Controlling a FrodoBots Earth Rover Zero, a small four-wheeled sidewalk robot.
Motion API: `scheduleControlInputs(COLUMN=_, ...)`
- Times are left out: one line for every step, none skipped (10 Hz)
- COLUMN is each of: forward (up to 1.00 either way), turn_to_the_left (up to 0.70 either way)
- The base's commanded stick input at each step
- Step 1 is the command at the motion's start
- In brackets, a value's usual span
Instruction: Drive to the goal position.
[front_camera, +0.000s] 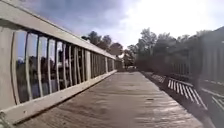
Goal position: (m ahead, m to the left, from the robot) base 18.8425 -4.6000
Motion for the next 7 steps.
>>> scheduleControlInputs(forward=0.85, turn_to_the_left=0.00)
scheduleControlInputs(forward=0.85, turn_to_the_left=0.00)
scheduleControlInputs(forward=0.85, turn_to_the_left=0.00)
scheduleControlInputs(forward=0.85, turn_to_the_left=0.00)
scheduleControlInputs(forward=0.85, turn_to_the_left=0.00)
scheduleControlInputs(forward=0.85, turn_to_the_left=0.00)
scheduleControlInputs(forward=0.85, turn_to_the_left=0.00)
